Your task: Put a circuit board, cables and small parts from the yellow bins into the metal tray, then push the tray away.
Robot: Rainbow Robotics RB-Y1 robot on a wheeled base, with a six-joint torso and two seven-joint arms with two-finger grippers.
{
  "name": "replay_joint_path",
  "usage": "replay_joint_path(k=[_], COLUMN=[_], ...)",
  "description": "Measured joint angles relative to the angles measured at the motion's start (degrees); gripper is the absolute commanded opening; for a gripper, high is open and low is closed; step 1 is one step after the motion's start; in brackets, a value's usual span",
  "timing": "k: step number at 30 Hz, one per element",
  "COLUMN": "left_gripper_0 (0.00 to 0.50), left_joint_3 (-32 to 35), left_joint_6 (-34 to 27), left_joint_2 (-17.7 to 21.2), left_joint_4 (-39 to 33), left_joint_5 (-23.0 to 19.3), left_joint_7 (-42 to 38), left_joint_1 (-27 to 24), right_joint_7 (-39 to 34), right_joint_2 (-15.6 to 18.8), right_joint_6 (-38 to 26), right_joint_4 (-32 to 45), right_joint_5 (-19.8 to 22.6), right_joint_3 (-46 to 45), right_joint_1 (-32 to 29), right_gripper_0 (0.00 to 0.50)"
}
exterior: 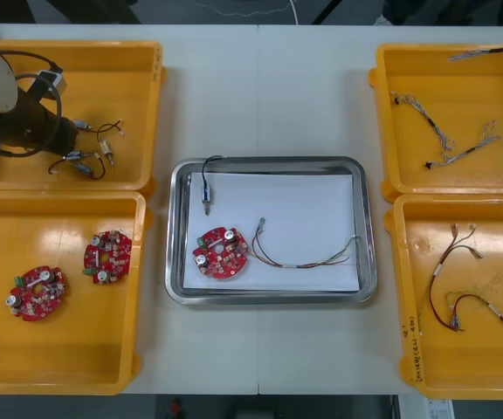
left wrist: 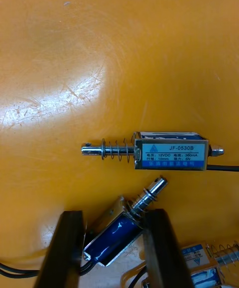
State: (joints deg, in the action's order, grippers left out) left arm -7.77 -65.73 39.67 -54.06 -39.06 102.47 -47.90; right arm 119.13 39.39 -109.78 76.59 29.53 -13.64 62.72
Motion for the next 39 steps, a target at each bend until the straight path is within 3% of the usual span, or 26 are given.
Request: replay_joint_path(k=[20, 25, 39], left_gripper_0=[0.0, 0.0, 0.0], left_joint_3=[0.49, 2.61, 7.9], left_joint_6=[0.2, -2.76, -15.78], left_joint_2=[0.0, 0.0, 0.0], left_joint_4=[-0.84, -3.29, -14.27], left_joint_5=[0.11, 0.66, 5.58], left_joint_7=[0.0, 0.0, 0.0], left_joint_1=[0.3, 0.39, 0.77], right_joint_7=[-5.05, -5.86, -7.03], right_joint_2=[-0.91, -1.73, -5.68], right_joint_6=[-0.03, -0.04, -0.04], right_joint_4=[24.16, 28.71, 34.7], right_joint_5=[19.84, 23.61, 23.45], right_joint_3=[13.23, 15.57, 25.36], right_joint_1=[-5.06, -5.82, -9.11], right_gripper_0=[0.0, 0.0, 0.0])
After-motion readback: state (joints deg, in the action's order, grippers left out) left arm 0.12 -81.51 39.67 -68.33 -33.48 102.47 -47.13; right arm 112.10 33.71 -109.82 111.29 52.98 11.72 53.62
